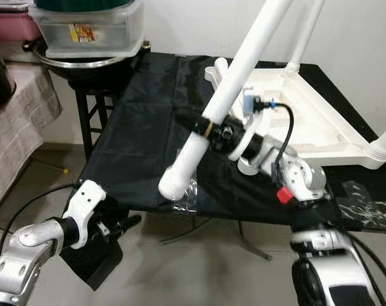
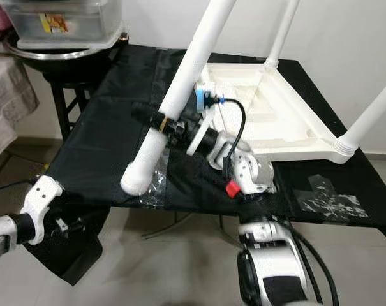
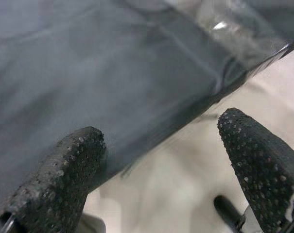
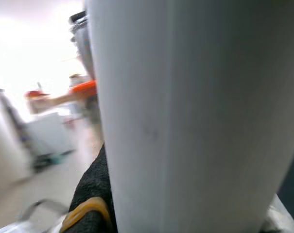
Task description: Building children table
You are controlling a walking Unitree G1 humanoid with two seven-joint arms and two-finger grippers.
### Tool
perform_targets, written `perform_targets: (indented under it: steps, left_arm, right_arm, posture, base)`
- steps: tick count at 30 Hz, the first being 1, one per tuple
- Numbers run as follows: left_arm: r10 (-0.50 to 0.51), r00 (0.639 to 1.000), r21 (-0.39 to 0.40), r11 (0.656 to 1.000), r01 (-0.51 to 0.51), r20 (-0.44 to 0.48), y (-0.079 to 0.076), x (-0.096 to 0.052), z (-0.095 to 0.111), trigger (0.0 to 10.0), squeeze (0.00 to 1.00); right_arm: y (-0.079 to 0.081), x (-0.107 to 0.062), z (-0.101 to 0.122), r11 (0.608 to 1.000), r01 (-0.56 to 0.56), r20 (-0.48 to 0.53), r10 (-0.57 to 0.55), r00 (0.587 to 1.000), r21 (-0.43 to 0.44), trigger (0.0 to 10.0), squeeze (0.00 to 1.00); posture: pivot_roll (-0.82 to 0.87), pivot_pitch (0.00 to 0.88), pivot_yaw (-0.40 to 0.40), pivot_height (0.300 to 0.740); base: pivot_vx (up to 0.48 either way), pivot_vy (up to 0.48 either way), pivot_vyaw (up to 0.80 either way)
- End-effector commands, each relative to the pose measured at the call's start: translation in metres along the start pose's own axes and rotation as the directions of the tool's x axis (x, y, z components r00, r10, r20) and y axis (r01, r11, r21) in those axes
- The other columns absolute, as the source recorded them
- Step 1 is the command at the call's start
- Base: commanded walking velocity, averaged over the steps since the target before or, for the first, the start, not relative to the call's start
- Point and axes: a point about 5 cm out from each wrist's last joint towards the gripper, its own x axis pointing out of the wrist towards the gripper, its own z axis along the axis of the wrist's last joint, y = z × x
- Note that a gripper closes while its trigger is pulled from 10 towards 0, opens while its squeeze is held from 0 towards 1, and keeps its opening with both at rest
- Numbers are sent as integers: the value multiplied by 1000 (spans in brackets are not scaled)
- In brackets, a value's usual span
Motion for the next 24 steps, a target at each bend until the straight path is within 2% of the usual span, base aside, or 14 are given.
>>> perform_targets:
  steps: [1, 2, 3, 4, 5, 7, 9, 11, 15, 17, 19, 21, 22, 24]
  left_arm:
    - [74, 992, -15, 997, -73, 99, -6, 5, 13, 10000, 0]
    - [74, 992, -15, 997, -73, 99, -6, 5, 13, 10000, 0]
    - [100, 986, -29, 995, -97, 131, -9, 8, 18, 10000, 0]
    - [100, 986, -29, 995, -97, 131, -9, 8, 18, 10000, 0]
    - [124, 977, -31, 992, -121, 173, -16, 13, 25, 10000, 0]
    - [161, 958, -68, 986, -149, 239, -27, 20, 36, 10000, 0]
    - [189, 943, -91, 981, -171, 273, -35, 24, 42, 10000, 0]
    - [196, 937, -105, 979, -172, 288, -43, 27, 43, 10000, 0]
    - [194, 936, -110, 979, -169, 294, -47, 28, 44, 10000, 0]
    - [191, 939, -100, 980, -169, 286, -56, 29, 40, 10000, 0]
    - [180, 941, -100, 982, -158, 285, -60, 30, 39, 10000, 0]
    - [189, 940, -110, 980, -163, 285, -63, 29, 38, 10000, 0]
    - [194, 938, -126, 978, -163, 287, -65, 28, 39, 10000, 0]
    - [206, 934, -131, 976, -175, 291, -66, 26, 40, 10000, 0]
  right_arm:
    - [-20, -4, 6, 963, 243, 3, -245, 970, -116, 4863, 0]
    - [-20, -4, 6, 963, 243, 3, -245, 970, -116, 4863, 0]
    - [-26, -6, 7, 937, 310, -1, -315, 949, -157, 4863, 0]
    - [-26, -6, 7, 937, 310, -1, -315, 949, -157, 4863, 0]
    - [-32, -11, 9, 898, 383, 5, -392, 920, -217, 10000, 0]
    - [-37, -19, 12, 820, 461, 35, -479, 877, -338, 10000, 0]
    - [-41, -29, 10, 788, 511, 44, -530, 847, -345, 10000, 0]
    - [-43, -35, 11, 782, 529, 83, -534, 841, -331, 10000, 0]
    - [-43, -37, 14, 780, 527, 108, -524, 845, -337, 10000, 0]
    - [-48, -39, 25, 789, 512, 157, -489, 858, -340, 10000, 0]
    - [-51, -40, 30, 795, 502, 160, -477, 864, -341, 10000, 0]
    - [-56, -44, 36, 788, 515, 177, -484, 857, -338, 10000, 0]
    - [-58, -49, 41, 763, 543, 207, -502, 840, -350, 10000, 0]
    - [-58, -52, 41, 752, 551, 217, -507, 834, -360, 10000, 0]
  posture:
    - [81, 40, -54, 740]
    - [81, 40, -54, 740]
    - [81, 38, -54, 740]
    - [81, 38, -54, 740]
    - [79, 32, -55, 740]
    - [75, 31, -52, 740]
    - [71, 28, -50, 740]
    - [70, 26, -48, 740]
    - [69, 29, -48, 740]
    - [61, 31, -44, 740]
    - [61, 36, -50, 740]
    - [66, 42, -60, 740]
    - [65, 45, -61, 740]
    - [62, 50, -56, 740]
  base:
    - [0, 0, 0]
    - [0, 0, 0]
    - [0, 0, 0]
    - [0, 0, 0]
    - [0, 0, 0]
    - [0, 0, 0]
    - [0, 0, 0]
    - [0, 0, 0]
    - [0, 0, 0]
    - [0, 0, 0]
    - [0, 0, 0]
    - [0, 0, 0]
    - [0, 0, 0]
    - [0, 0, 0]
